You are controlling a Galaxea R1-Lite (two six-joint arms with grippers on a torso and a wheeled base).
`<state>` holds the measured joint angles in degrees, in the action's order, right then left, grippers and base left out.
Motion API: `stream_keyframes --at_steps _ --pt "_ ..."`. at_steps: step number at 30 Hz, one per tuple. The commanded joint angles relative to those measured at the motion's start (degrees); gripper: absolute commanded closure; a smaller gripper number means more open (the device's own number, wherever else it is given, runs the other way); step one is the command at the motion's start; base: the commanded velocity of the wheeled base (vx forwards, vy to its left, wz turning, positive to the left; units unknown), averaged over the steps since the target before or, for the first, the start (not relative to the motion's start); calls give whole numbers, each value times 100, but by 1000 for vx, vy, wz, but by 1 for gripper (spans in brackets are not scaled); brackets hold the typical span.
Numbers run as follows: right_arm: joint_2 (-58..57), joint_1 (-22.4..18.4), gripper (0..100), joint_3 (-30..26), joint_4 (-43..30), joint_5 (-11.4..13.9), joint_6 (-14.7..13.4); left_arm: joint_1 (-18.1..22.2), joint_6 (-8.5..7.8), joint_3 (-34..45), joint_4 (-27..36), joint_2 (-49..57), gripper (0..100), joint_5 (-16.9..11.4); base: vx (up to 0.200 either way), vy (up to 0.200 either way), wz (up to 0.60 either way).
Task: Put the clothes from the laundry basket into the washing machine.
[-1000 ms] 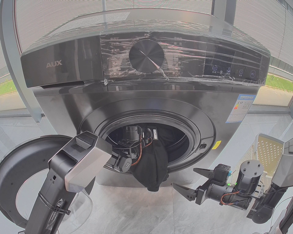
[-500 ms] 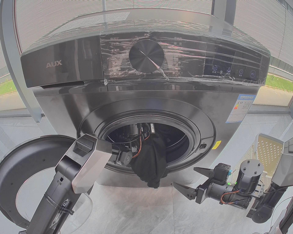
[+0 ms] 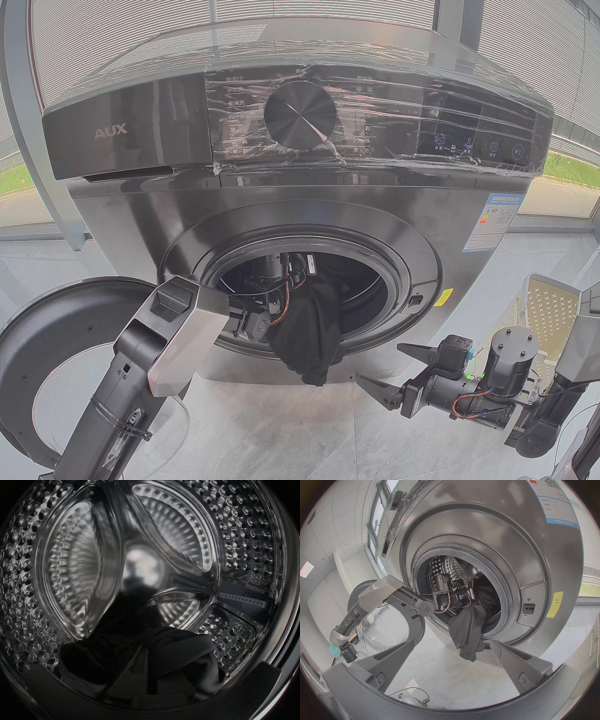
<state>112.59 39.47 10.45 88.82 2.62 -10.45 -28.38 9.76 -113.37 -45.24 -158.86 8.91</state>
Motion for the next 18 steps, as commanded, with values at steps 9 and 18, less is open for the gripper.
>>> stream_keyframes --at_steps 9,18 --pt "-18 -1 0 -8 4 2 -1 -1 -1 52 -38 21 100 32 0 0 0" --pt "-18 -1 0 -16 4 2 -1 -1 -1 70 -29 39 0 84 0 0 0"
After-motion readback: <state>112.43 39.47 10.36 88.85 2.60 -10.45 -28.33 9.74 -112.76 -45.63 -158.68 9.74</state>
